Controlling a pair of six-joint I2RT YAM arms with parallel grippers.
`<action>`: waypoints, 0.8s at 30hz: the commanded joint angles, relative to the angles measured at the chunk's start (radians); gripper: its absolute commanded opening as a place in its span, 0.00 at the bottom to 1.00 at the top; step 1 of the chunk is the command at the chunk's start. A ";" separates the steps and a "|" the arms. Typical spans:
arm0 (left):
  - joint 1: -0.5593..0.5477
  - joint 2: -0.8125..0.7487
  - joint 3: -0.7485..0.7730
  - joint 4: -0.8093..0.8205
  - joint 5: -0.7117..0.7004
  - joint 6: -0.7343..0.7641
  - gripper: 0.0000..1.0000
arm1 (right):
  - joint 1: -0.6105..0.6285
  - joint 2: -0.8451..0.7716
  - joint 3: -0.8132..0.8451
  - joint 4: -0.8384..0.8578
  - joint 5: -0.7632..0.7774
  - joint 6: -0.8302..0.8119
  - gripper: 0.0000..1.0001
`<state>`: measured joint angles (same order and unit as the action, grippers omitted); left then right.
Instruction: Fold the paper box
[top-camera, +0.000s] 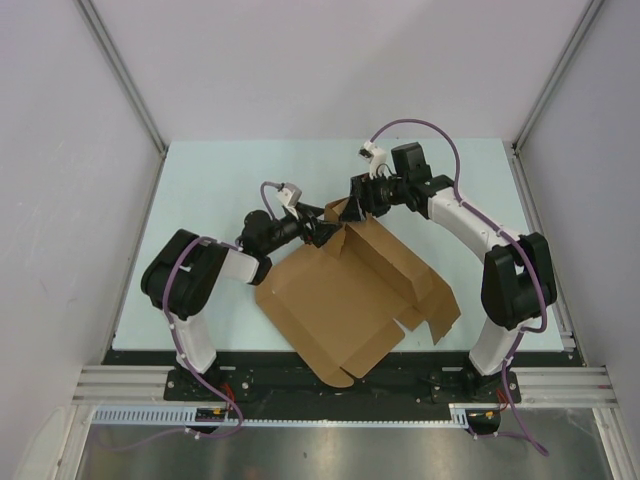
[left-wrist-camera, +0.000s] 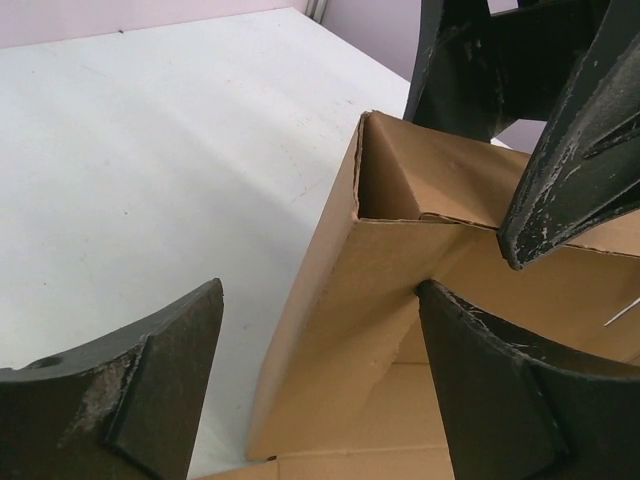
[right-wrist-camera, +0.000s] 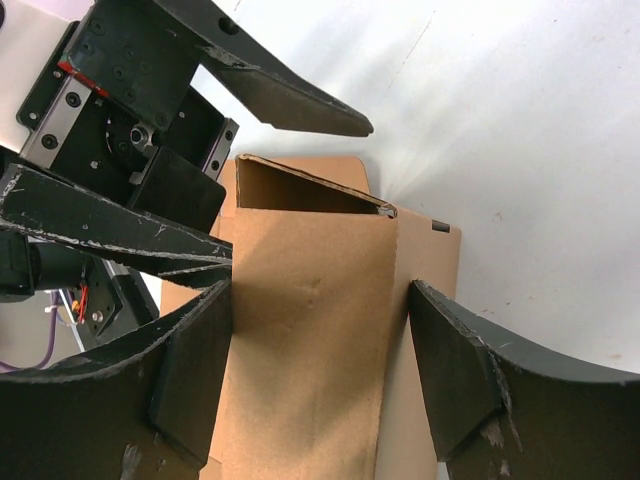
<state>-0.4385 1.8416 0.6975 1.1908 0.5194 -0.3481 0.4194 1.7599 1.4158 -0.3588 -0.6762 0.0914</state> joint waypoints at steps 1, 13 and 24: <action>-0.002 -0.021 0.023 0.004 -0.067 0.020 0.85 | 0.059 0.018 0.015 -0.100 -0.178 0.030 0.72; -0.002 0.056 0.089 0.053 0.037 -0.055 0.39 | 0.071 0.044 0.026 -0.100 -0.221 0.030 0.72; -0.006 0.070 0.080 0.113 0.021 -0.081 0.05 | 0.078 0.043 0.034 -0.118 -0.195 0.021 0.72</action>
<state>-0.4267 1.8984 0.7300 1.2625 0.6304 -0.3916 0.4191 1.7870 1.4429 -0.3511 -0.6857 0.0696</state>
